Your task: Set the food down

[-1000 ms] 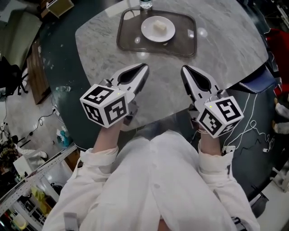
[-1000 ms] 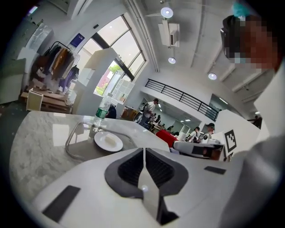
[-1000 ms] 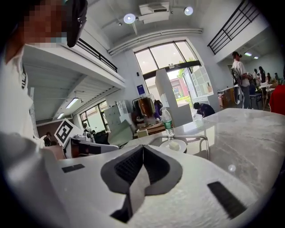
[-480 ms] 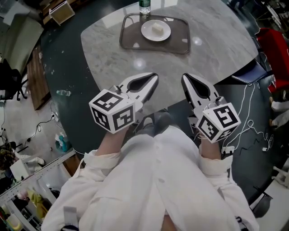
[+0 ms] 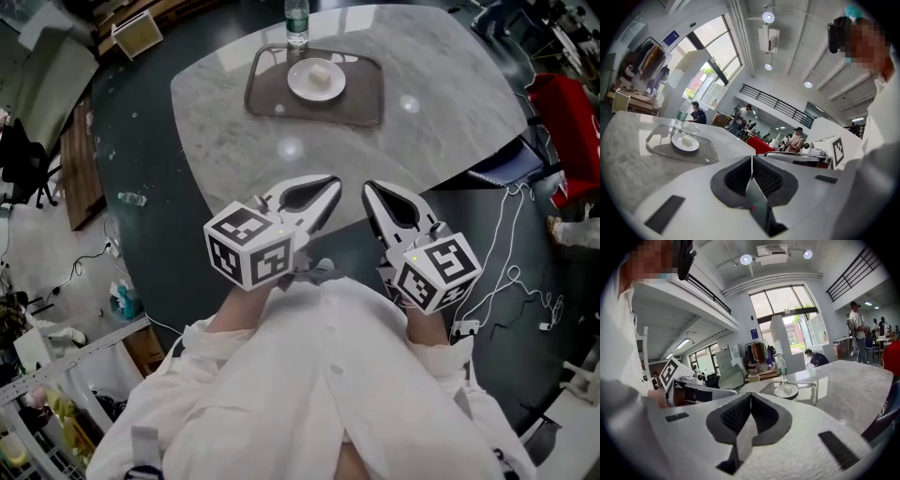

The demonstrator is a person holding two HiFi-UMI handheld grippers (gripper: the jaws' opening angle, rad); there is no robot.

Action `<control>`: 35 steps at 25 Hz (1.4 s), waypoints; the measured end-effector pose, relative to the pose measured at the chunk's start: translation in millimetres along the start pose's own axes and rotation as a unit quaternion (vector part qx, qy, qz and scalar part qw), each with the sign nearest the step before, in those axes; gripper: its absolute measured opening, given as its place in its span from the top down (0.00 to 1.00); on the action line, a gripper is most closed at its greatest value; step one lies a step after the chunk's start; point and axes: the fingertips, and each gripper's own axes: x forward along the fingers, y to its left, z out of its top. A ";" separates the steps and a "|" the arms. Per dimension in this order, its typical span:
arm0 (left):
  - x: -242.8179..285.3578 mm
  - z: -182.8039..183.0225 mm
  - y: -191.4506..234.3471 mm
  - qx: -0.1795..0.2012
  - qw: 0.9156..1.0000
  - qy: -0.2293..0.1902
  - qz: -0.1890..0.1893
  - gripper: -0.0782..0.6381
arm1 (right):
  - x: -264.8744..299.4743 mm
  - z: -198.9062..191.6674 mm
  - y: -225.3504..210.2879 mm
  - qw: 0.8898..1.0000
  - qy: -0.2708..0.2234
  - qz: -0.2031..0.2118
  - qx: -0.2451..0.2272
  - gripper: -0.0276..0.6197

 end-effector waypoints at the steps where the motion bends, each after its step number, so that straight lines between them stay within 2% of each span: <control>1: 1.2 -0.8 -3.6 0.000 1.000 0.001 0.001 0.86 | -2.2 -0.5 0.8 1.000 0.000 0.004 -0.001 0.95; 11: 22.4 -5.3 -31.3 0.006 1.000 0.008 0.005 0.86 | -29.1 -3.7 -10.1 1.000 -0.004 0.021 -0.009 0.95; 35: 19.1 -17.3 -41.7 0.022 0.999 0.030 0.007 0.86 | -41.7 -10.0 -7.7 1.000 0.001 0.004 -0.022 0.95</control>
